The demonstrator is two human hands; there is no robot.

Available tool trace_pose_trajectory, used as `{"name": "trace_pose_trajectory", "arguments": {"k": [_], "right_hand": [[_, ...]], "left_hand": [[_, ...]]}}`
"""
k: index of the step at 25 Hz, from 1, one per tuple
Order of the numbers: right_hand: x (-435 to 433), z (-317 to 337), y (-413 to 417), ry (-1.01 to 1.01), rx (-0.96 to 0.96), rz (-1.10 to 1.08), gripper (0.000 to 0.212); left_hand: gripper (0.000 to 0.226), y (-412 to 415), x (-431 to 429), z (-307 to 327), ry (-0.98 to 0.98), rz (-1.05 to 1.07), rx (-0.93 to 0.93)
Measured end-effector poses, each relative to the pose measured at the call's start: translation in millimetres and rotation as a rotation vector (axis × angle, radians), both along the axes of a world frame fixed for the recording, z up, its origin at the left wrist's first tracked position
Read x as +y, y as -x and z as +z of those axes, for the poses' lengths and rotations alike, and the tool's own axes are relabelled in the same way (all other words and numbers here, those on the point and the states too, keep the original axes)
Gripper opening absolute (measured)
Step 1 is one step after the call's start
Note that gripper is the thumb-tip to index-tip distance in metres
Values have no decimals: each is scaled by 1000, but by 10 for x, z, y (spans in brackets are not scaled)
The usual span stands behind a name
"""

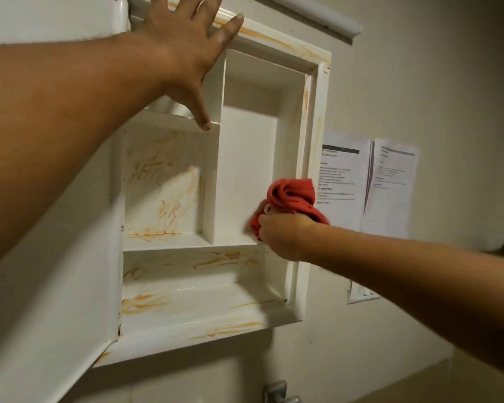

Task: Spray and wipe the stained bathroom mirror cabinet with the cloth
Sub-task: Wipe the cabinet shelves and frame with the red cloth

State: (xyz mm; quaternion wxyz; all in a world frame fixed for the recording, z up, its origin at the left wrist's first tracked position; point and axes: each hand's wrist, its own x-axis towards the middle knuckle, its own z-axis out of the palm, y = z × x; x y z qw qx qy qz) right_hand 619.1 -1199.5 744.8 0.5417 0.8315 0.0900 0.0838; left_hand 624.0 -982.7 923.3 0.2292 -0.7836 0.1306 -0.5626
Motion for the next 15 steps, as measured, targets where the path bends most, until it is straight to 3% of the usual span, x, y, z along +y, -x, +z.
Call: {"name": "trace_pose_trajectory", "arguments": {"k": [2,4,6,8,12,14,15], "right_hand": [[-31,197,73,-22,73,35,33],[-48,734,31,22,-4,123,43],[-43,1255,-53,163,-283,152,25],[-51,1267,-204,148,-442,213,15],[-208,128,-106,-165,2,196,23],[-300,471,-25,-303,166,138,24],[-305,840,-63,-394,153,131,25]], "left_hand": [[162,22,-14,5,-2,1,5],[162,9,-22,14,-7,12,5],[164,-35,-8,29,-7,29,-8],[166,-42,-10,44,-19,34,1],[168,-54,19,68,-31,35,-7],[167,-50,18,74,-30,37,-8],[167,-53,15,82,-34,46,-8]]}}
